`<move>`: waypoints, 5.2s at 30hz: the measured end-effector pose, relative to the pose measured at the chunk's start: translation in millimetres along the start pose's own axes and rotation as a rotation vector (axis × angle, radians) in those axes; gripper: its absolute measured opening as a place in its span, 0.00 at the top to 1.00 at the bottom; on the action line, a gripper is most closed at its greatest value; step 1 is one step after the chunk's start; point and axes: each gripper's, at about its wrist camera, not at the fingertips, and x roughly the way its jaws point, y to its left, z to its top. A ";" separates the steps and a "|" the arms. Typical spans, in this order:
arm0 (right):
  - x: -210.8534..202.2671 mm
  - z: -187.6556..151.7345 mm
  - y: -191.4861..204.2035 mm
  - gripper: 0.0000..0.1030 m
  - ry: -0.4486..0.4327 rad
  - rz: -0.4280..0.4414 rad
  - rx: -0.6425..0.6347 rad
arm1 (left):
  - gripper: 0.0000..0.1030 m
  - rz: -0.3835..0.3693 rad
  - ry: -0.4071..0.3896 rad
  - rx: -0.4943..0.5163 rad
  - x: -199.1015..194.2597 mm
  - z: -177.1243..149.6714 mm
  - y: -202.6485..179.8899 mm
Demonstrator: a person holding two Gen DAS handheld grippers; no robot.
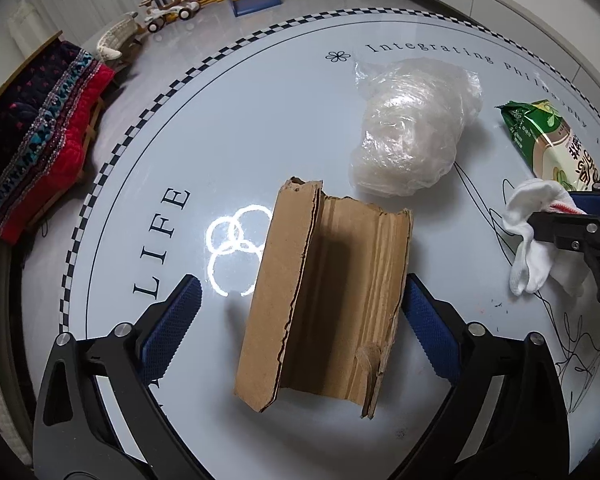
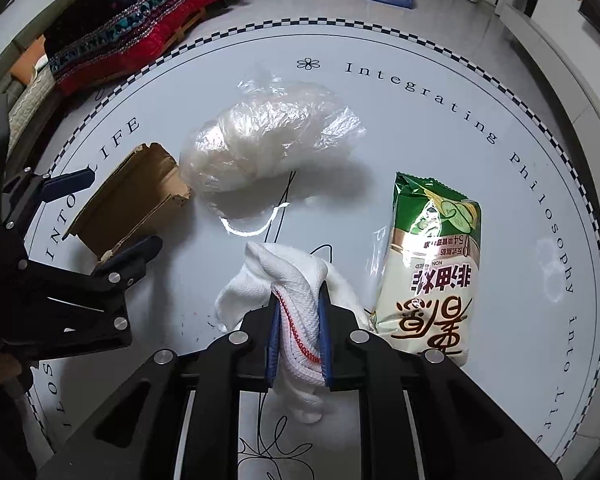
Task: Collect trash
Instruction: 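Grasp the cardboard piece with the left tool while the right tool grasps the white glove, then carry the cardboard and glove over the bin with both tools, then open both tools to drop the cardboard and glove into the bin, then grasp the white plastic bag with the left tool while the right tool grasps the green chip bag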
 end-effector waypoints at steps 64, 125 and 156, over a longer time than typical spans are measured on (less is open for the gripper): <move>-146.3 -190.0 307.6 0.83 -0.108 0.219 -0.362 | 0.65 -0.035 -0.154 -0.395 -216.0 -325.4 88.8; -102.9 -174.5 302.8 0.30 -0.057 0.312 -0.308 | 0.06 0.073 -0.074 -0.579 -187.6 -356.2 126.5; -69.7 -32.6 -16.3 0.30 -0.122 0.037 0.143 | 0.06 -0.117 -0.074 -0.142 -75.8 -42.6 -24.5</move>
